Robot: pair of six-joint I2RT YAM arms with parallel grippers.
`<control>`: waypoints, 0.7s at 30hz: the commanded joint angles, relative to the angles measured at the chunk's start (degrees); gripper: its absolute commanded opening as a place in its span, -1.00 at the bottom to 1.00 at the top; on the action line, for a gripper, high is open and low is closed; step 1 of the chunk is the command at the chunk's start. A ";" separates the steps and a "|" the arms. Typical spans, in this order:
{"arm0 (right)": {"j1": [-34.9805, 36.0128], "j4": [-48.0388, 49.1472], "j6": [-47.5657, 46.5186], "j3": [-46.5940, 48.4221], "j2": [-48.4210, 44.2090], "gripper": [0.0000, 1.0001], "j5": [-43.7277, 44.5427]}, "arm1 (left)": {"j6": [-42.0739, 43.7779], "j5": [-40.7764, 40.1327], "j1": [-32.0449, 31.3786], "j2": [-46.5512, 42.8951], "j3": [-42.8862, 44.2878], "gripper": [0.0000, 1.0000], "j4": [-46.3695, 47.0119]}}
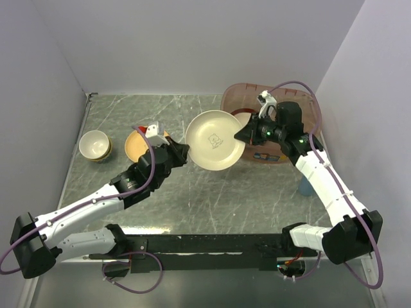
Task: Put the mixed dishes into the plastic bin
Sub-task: Pick up the plate at the center of the board.
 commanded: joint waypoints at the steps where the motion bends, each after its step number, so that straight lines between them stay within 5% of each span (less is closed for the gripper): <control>1: -2.39 1.83 -0.39 2.07 -0.89 -1.00 -0.94 | 7.74 7.66 -0.44 -2.19 -0.35 -0.36 8.42; 3: -5.12 2.26 -0.92 2.25 -1.16 -1.00 -6.11 | 9.95 9.34 -0.35 -3.78 -2.02 0.13 10.18; 4: -7.92 2.44 -1.70 2.25 -1.24 -1.00 -8.91 | 11.53 9.43 -0.09 -5.44 -3.33 0.54 10.36; 7: -12.32 3.14 -3.47 1.73 -1.94 -1.00 -16.75 | 15.13 10.75 2.27 -8.95 -5.19 0.98 9.58; 21: -24.20 -1.51 -8.74 6.90 -1.42 -1.00 -22.83 | 24.98 32.89 33.03 -8.28 2.44 0.99 -5.27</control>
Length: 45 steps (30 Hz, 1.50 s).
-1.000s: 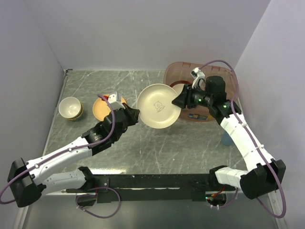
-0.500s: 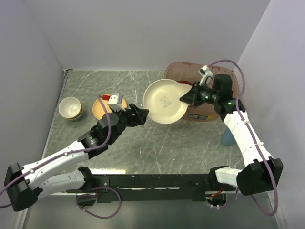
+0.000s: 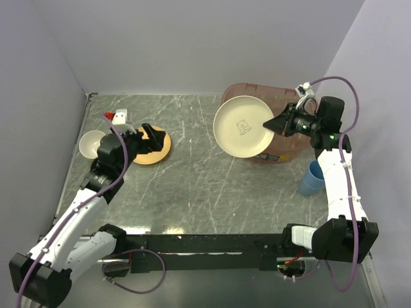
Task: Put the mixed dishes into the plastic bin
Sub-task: Pick up the plate at the center of the board, then place the plate in the plastic bin.
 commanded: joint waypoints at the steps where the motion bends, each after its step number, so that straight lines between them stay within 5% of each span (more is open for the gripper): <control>1: -1.82 -1.01 -2.91 5.14 -0.33 -1.00 -1.70 | 4.33 7.37 5.72 1.92 6.01 0.99 -5.61; 12: -3.93 -6.99 -7.21 11.99 5.91 -1.00 3.40 | 10.31 -5.10 7.67 -0.01 2.95 0.99 -10.10; 45: -5.43 -16.13 -12.23 33.96 33.85 -1.00 12.46 | 11.19 -3.79 7.67 1.22 2.59 0.99 -10.10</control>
